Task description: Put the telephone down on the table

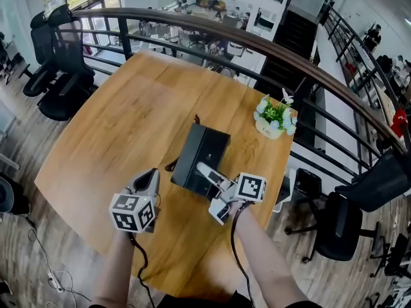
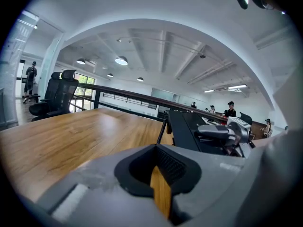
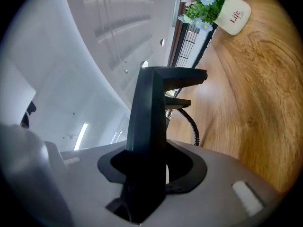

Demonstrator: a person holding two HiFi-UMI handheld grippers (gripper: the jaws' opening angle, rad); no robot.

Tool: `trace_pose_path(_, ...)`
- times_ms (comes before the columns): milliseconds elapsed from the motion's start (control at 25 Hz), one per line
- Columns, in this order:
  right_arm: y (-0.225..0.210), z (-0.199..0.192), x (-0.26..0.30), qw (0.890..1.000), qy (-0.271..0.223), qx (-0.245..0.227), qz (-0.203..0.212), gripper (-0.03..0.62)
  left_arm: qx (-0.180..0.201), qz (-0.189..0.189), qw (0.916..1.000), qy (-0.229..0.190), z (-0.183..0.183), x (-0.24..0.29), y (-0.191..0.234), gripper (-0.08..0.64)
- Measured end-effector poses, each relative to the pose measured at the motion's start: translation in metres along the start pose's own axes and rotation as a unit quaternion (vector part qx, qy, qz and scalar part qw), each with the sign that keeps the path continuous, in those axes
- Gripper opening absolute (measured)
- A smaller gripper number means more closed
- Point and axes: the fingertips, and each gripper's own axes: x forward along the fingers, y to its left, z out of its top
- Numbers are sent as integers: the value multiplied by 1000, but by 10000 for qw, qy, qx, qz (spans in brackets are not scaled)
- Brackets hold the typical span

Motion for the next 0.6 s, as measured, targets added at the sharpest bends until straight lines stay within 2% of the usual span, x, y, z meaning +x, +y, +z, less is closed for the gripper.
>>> trace_pose_path(360, -28, 32, 41, 9998, 5, -79, 172, 164, 30, 22, 10000, 33, 10, 42, 25, 2)
trace_pose_path(600, -46, 45, 60, 9999, -31, -35, 159, 164, -11, 43, 10000, 73, 4, 57, 35, 2)
